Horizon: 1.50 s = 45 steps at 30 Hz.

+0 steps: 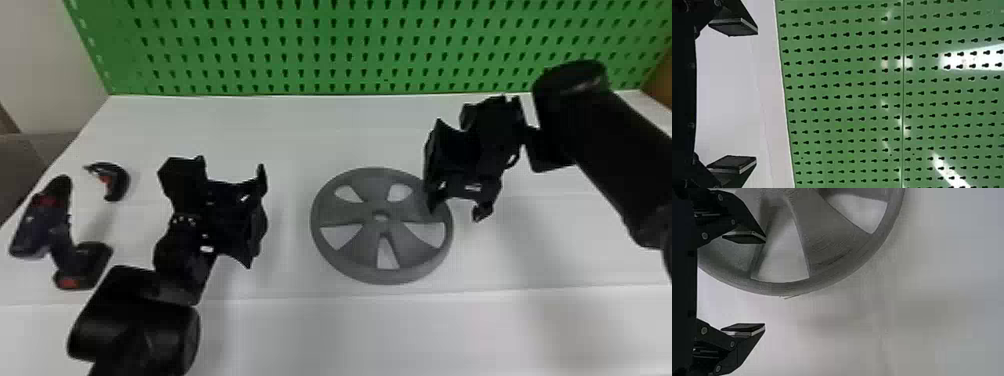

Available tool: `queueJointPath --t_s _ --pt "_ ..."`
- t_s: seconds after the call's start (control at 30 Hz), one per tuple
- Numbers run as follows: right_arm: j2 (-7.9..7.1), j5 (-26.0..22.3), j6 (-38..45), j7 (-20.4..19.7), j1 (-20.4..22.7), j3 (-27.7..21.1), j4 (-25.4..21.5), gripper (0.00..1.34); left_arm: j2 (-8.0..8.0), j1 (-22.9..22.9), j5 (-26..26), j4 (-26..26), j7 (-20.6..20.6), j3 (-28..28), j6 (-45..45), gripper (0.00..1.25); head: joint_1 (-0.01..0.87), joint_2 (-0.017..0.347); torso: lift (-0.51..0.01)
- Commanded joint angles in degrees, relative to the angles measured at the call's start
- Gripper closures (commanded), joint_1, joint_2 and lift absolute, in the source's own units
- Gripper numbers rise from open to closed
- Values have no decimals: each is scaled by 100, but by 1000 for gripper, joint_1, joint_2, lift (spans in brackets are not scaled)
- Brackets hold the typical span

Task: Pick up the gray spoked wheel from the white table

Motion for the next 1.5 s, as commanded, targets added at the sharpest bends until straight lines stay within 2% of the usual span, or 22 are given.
queueJointPath --t_s 0.0,0.17,0.33,0.7,1.13,1.37,1.47 --pt "24 219 -45 1 52 -191 57 472 0 0 -11 0 0 -15 9 128 767 35 -107" --pt "6 228 -36 1 78 -174 57 467 0 9 -2 0 0 2 9 128 767 35 -107" --pt "-3 211 -19 10 96 -138 30 407 0 0 -2 0 0 -15 9 128 767 35 -107" --pt "-12 140 -54 18 113 -51 30 406 0 0 -2 0 0 -15 9 128 767 35 -107" --pt "76 255 -361 115 324 -24 -5 406 0 0 24 0 0 2 9 128 767 35 -107" --pt "85 378 -493 598 403 257 -5 406 0 0 33 0 0 11 9 128 767 35 -107" --pt "85 395 -511 677 430 292 4 406 0 0 33 0 0 2 9 128 767 35 -107"
